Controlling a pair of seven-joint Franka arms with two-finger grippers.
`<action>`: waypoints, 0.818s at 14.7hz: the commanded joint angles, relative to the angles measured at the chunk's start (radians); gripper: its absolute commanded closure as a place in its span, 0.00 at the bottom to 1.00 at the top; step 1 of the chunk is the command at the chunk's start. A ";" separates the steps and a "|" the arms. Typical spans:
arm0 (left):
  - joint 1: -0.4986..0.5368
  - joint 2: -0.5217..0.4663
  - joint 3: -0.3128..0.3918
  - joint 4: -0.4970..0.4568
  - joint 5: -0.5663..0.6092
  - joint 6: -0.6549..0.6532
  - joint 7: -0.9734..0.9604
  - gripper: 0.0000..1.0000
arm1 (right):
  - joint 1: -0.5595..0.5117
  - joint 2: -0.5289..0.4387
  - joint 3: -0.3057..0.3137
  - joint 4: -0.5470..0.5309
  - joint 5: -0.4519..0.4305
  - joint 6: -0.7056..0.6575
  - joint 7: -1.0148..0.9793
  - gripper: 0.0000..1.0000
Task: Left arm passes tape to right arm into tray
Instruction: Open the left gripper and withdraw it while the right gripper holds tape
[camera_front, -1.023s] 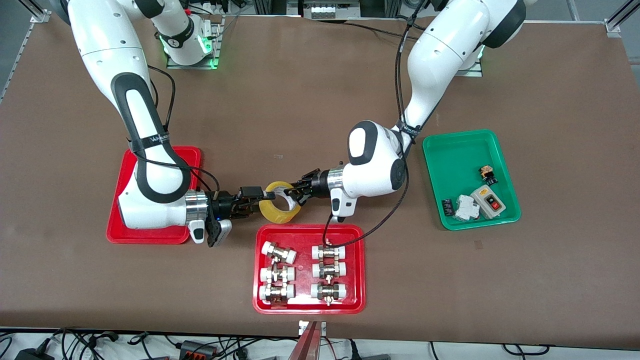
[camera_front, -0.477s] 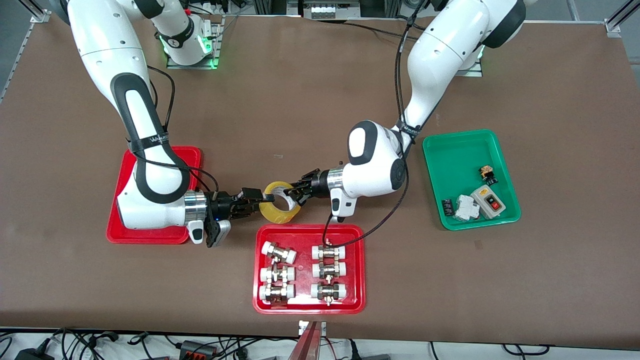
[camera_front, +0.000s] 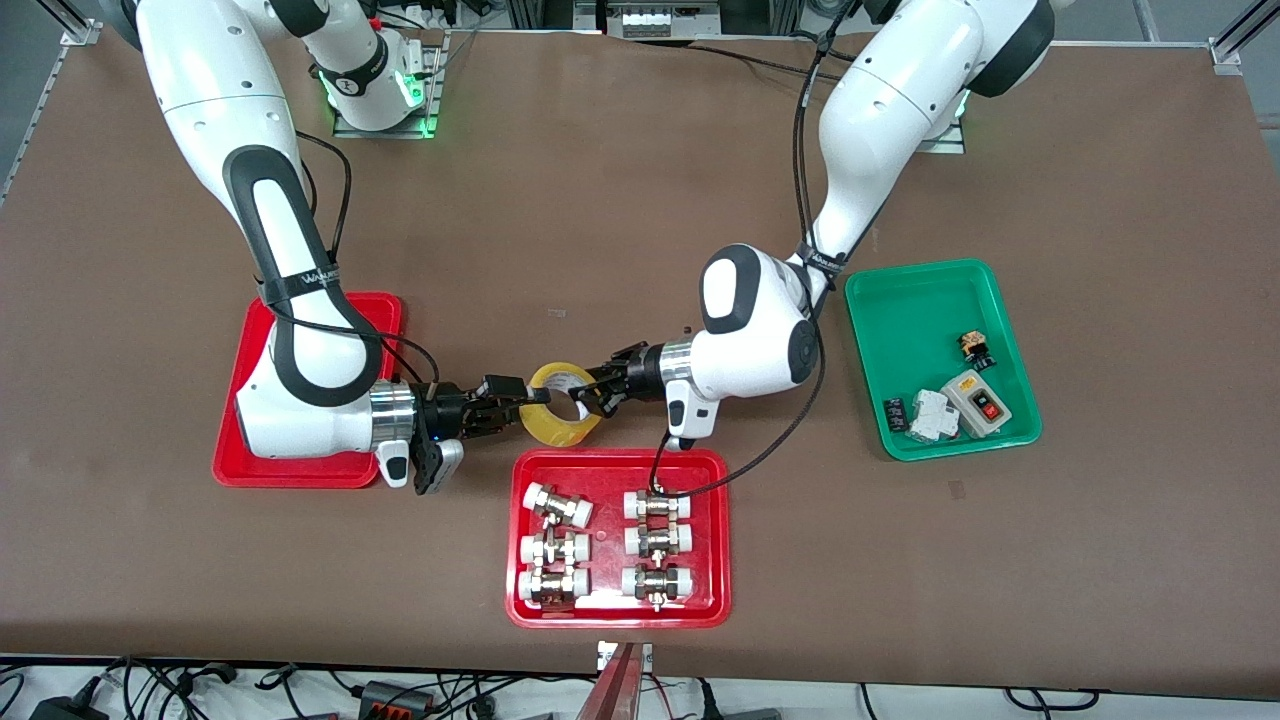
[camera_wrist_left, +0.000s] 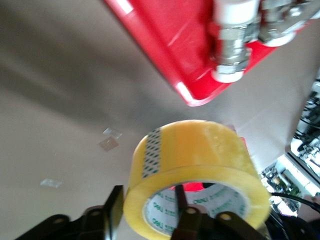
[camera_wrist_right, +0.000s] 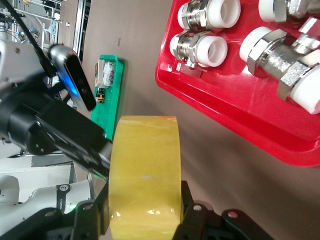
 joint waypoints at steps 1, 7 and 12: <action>0.029 -0.046 0.033 0.007 0.122 -0.008 0.069 0.00 | -0.001 0.007 0.001 0.018 -0.013 -0.010 -0.011 0.83; 0.258 -0.233 0.075 -0.008 0.585 -0.459 0.077 0.00 | -0.004 0.000 -0.002 0.018 -0.059 -0.010 0.005 0.83; 0.395 -0.435 0.077 0.000 0.882 -0.820 0.407 0.00 | -0.085 -0.102 -0.077 0.015 -0.185 -0.091 0.104 0.85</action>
